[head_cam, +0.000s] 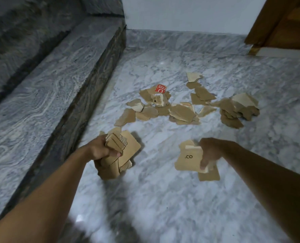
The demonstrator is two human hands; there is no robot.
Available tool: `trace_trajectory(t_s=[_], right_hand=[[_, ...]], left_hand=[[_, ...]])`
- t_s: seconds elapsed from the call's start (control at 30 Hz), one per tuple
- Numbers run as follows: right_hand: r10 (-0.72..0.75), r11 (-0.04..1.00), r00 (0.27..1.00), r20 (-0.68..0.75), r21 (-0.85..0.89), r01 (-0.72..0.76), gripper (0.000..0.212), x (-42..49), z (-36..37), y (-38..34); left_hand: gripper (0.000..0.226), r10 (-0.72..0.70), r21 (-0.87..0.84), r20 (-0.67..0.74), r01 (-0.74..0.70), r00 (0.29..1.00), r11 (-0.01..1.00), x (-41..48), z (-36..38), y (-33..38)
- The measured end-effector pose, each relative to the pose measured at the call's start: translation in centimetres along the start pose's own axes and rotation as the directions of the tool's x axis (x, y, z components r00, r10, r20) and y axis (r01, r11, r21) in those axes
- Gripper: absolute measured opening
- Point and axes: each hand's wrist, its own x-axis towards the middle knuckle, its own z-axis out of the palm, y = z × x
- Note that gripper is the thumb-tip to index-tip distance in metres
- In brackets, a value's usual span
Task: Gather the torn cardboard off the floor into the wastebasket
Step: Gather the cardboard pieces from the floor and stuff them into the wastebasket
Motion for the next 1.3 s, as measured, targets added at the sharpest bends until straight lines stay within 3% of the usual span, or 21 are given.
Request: trace_trajectory(t_s=[0.07, 0.17, 0.27, 0.4, 0.53, 0.67, 0.83, 0.97, 1.1, 1.3], right_hand=[[0.053, 0.995, 0.998, 0.019, -0.088, -0.051, 0.069, -0.4, 2.0, 1.3], [0.123, 0.981, 0.99, -0.071, -0.142, -0.132, 0.087, -0.2, 5.5, 2.5], [0.129, 0.984, 0.986, -0.104, -0.106, -0.14, 0.09, 0.5, 6.7, 2.7], [0.064, 0.995, 0.989, -0.134, -0.068, -0.073, 0.084, 0.6, 6.3, 2.9], [0.029, 0.997, 0.992, -0.124, 0.072, -0.02, 0.093, 0.8, 6.5, 3.3], [0.017, 0.997, 0.997, -0.082, 0.078, -0.011, 0.09, 1.2, 6.3, 3.5], [-0.04, 0.994, 0.999, -0.001, 0.1, 0.04, 0.069, 1.3, 4.7, -0.3], [-0.15, 0.978, 0.988, -0.031, 0.14, 0.153, 0.061, 1.8, 3.5, -5.3], [-0.21, 0.974, 0.973, -0.096, 0.07, 0.218, 0.065, 3.5, 3.3, -9.0], [-0.224, 0.974, 0.959, -0.176, -0.051, 0.219, 0.067, 5.2, 4.4, -10.4]], left_hand=[[0.049, 0.001, 0.022, 0.001, -0.001, 1.0, 1.0, 0.4, 1.4, -0.3], [0.048, 0.022, 0.083, -0.052, -0.018, 0.998, 0.996, 1.8, 3.1, -1.5], [0.055, -0.044, 0.181, -0.117, 0.065, 0.992, 0.981, 2.8, 4.4, -1.9], [0.046, -0.064, 0.172, -0.003, 0.063, 0.998, 0.983, 3.4, 5.5, -2.6], [0.064, -0.15, 0.184, -0.148, 0.177, 0.977, 0.967, 3.7, 5.4, -2.5], [0.074, -0.1, 0.175, -0.066, 0.11, 0.993, 0.978, 2.4, 6.0, -1.7], [0.054, 0.011, 0.106, 0.135, -0.025, 0.991, 0.994, 0.0, 6.5, -0.6], [0.065, 0.077, -0.055, -0.04, -0.079, 0.996, 0.995, -0.3, 1.7, -2.0], [0.056, 0.009, -0.21, -0.225, -0.057, 0.974, 0.976, 1.6, -3.1, -1.4], [0.098, -0.063, 0.098, -0.292, 0.095, 0.954, 0.991, 7.2, -0.5, -2.7]])
